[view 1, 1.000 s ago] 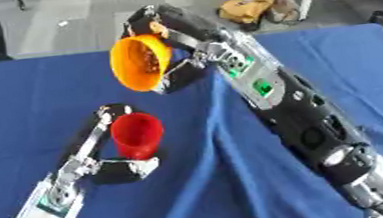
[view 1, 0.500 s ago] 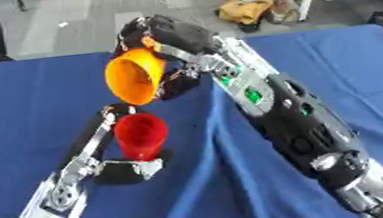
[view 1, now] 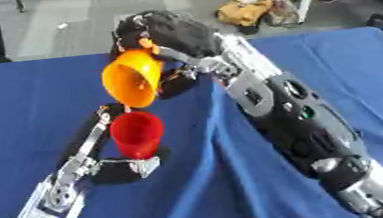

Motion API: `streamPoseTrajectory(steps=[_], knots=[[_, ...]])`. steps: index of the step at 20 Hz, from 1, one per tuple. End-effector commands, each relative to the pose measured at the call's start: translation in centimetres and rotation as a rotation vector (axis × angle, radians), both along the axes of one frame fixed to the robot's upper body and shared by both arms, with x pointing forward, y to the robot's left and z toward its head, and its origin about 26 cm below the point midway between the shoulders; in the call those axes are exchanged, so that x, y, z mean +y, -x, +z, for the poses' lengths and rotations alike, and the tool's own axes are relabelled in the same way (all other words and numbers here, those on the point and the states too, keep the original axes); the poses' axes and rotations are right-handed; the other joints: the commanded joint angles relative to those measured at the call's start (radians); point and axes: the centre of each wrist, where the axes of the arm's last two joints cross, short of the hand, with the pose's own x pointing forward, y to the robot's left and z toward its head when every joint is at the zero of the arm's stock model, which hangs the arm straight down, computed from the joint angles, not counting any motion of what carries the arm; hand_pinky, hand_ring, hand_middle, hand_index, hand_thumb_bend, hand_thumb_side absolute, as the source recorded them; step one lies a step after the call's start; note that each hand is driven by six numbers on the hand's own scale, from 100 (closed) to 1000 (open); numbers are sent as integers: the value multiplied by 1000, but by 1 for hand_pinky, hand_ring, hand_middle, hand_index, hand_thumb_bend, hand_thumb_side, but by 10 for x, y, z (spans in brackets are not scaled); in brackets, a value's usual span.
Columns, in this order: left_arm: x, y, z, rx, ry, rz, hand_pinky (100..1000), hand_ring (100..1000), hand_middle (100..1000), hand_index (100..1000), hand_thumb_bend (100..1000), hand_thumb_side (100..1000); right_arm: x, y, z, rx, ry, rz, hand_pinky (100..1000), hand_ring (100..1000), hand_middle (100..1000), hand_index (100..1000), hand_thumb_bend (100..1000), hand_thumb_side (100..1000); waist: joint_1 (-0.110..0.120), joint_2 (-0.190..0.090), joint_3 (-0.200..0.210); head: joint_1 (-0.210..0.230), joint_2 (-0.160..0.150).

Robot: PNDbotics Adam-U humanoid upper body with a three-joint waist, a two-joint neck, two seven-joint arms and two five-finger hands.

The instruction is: Pour the contents of one cup into another cup.

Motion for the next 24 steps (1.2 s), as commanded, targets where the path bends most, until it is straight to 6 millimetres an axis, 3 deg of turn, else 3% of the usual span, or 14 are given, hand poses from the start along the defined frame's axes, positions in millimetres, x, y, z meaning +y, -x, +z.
streamPoseTrajectory(steps=[1, 24], knots=[[1, -1, 10, -28, 18, 2, 378, 408, 395, 606, 397, 100, -2, 4, 15, -79, 16, -3, 645, 631, 240, 321, 133, 100, 3, -17, -2, 1, -10], [0, 1, 12, -24, 19, -14, 380, 409, 395, 606, 399, 100, -4, -1, 11, -226, 98, -51, 682, 619, 272, 343, 172, 100, 4, -17, 0, -4, -12]])
